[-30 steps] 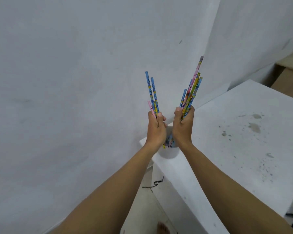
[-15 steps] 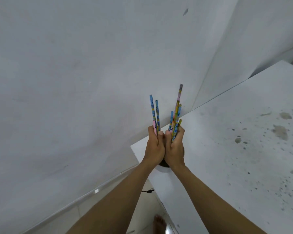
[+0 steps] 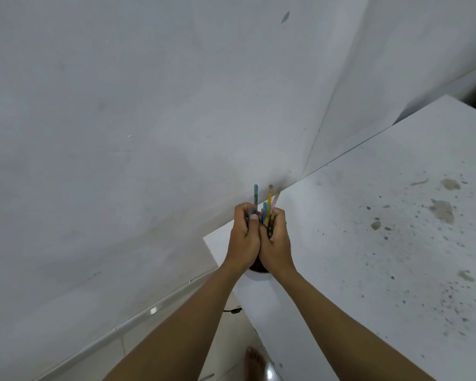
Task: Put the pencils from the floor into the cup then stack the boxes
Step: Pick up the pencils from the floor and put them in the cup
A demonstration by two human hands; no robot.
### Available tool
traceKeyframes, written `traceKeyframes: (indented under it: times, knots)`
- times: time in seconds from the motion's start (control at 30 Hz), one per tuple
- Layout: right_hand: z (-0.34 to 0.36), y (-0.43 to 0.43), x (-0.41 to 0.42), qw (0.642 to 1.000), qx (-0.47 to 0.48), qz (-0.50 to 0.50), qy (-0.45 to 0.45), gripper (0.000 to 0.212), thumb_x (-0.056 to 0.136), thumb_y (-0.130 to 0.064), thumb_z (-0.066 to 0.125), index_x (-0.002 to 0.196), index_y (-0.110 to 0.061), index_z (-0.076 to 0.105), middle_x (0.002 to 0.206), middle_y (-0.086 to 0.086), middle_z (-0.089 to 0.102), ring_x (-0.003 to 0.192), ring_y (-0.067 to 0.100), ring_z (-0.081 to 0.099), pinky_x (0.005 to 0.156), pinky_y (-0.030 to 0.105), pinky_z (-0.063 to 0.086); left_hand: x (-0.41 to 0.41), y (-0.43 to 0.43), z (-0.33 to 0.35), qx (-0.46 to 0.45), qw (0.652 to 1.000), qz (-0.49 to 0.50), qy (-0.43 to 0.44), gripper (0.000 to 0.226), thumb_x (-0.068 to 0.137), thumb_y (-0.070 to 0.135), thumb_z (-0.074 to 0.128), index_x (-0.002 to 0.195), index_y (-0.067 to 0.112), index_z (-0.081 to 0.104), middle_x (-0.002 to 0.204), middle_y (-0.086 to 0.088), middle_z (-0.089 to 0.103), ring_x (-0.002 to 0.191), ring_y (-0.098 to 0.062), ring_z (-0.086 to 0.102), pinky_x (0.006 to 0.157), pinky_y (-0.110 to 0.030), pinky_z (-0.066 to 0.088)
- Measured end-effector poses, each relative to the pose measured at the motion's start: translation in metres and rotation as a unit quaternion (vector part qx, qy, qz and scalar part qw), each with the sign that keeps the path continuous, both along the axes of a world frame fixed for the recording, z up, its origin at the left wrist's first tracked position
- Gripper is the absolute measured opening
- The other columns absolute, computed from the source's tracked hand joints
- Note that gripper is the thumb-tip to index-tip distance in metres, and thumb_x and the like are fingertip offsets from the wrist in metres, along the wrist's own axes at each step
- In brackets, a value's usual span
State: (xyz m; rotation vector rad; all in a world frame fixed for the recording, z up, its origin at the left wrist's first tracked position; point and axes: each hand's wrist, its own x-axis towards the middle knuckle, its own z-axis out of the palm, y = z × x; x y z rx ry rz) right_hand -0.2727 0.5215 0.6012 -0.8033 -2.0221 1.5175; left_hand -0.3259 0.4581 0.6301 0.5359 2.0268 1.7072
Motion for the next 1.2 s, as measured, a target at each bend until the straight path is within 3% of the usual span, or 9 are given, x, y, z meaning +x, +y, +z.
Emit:
traceKeyframes:
  times: [0.17, 0.37, 0.47, 0.57, 0.7, 0.77, 1.0, 1.07, 1.2]
  knots:
    - [0.003, 0.000, 0.000, 0.999, -0.011, -0.016, 0.029, 0.027, 0.094, -0.025, 0.057, 0.120, -0.026, 0.048, 0.106, -0.023, 0.057, 0.101, 0.008, 0.062, 0.086, 0.032, 0.057, -0.004, -0.005, 0.006, -0.013, 1.000, -0.014, 0.014, 0.024, 0.102, 0.019, 0.032, 0.121, 0.032, 0.040, 0.110, 0.006, 0.060, 0.102, -0.010, 0.061, 0.090, -0.029, 0.052]
    - [0.014, -0.002, 0.000, 0.997, 0.046, -0.035, 0.057, 0.030, 0.096, -0.020, 0.057, 0.122, -0.031, 0.049, 0.118, -0.029, 0.051, 0.113, -0.005, 0.053, 0.094, 0.012, 0.046, -0.007, -0.011, 0.016, -0.032, 0.997, -0.029, 0.063, 0.029, 0.101, 0.019, 0.037, 0.127, 0.026, 0.048, 0.124, 0.012, 0.056, 0.109, 0.009, 0.053, 0.089, -0.005, 0.044]
    - [0.018, -0.002, 0.000, 0.992, 0.099, -0.040, 0.061, 0.026, 0.096, -0.016, 0.055, 0.121, -0.024, 0.055, 0.121, -0.026, 0.052, 0.119, -0.003, 0.049, 0.100, 0.023, 0.046, -0.005, -0.016, 0.020, -0.053, 0.993, -0.026, 0.099, 0.029, 0.100, 0.021, 0.040, 0.127, 0.022, 0.051, 0.124, 0.010, 0.058, 0.109, 0.003, 0.055, 0.090, -0.007, 0.044]
    - [0.023, -0.009, 0.002, 0.988, 0.139, -0.028, 0.060, 0.020, 0.096, -0.014, 0.055, 0.115, -0.017, 0.061, 0.117, -0.007, 0.063, 0.114, 0.017, 0.057, 0.095, 0.043, 0.049, 0.000, -0.029, 0.026, -0.047, 0.992, -0.008, 0.120, 0.026, 0.099, 0.022, 0.043, 0.121, 0.020, 0.056, 0.118, 0.009, 0.062, 0.107, 0.001, 0.056, 0.087, -0.007, 0.044]
    - [0.035, -0.036, 0.009, 0.975, 0.208, -0.030, 0.070, 0.020, 0.095, -0.016, 0.052, 0.108, -0.015, 0.066, 0.108, -0.005, 0.066, 0.103, 0.004, 0.056, 0.091, 0.034, 0.049, 0.008, -0.063, 0.030, -0.066, 0.986, 0.013, 0.154, 0.022, 0.099, 0.022, 0.046, 0.118, 0.021, 0.056, 0.113, 0.016, 0.059, 0.102, 0.007, 0.053, 0.084, 0.000, 0.038]
    - [0.039, -0.051, 0.013, 0.976, 0.203, -0.018, 0.072, 0.024, 0.094, -0.017, 0.049, 0.108, -0.011, 0.067, 0.108, 0.000, 0.067, 0.104, 0.011, 0.058, 0.093, 0.038, 0.049, 0.011, -0.084, 0.028, -0.090, 0.981, 0.022, 0.172, 0.025, 0.098, 0.022, 0.047, 0.121, 0.019, 0.055, 0.115, 0.014, 0.057, 0.103, 0.003, 0.051, 0.084, 0.001, 0.037]
    - [0.055, -0.127, 0.035, 0.974, 0.204, 0.032, 0.095, 0.021, 0.094, -0.008, 0.051, 0.107, -0.010, 0.067, 0.110, 0.001, 0.065, 0.111, 0.021, 0.057, 0.097, 0.050, 0.044, 0.031, -0.181, 0.032, -0.098, 0.969, 0.063, 0.219, 0.023, 0.097, 0.020, 0.048, 0.119, 0.018, 0.057, 0.117, 0.008, 0.060, 0.109, -0.005, 0.054, 0.096, -0.019, 0.042]
    - [0.055, -0.151, 0.043, 0.972, 0.212, 0.039, 0.094, 0.021, 0.094, -0.008, 0.051, 0.106, -0.013, 0.067, 0.110, -0.001, 0.066, 0.111, 0.017, 0.057, 0.100, 0.047, 0.041, 0.039, -0.208, 0.033, -0.101, 0.968, 0.073, 0.219, 0.024, 0.098, 0.020, 0.047, 0.119, 0.019, 0.056, 0.119, 0.010, 0.060, 0.112, -0.004, 0.053, 0.099, -0.021, 0.042]
    - [0.050, -0.223, 0.066, 0.972, 0.213, 0.064, 0.081, 0.021, 0.093, -0.005, 0.053, 0.104, -0.017, 0.067, 0.110, -0.007, 0.065, 0.111, 0.011, 0.055, 0.103, 0.022, 0.029, 0.064, -0.281, 0.032, -0.099, 0.964, 0.098, 0.227, 0.024, 0.097, 0.020, 0.047, 0.119, 0.018, 0.057, 0.118, 0.010, 0.060, 0.111, -0.002, 0.053, 0.098, -0.019, 0.041]
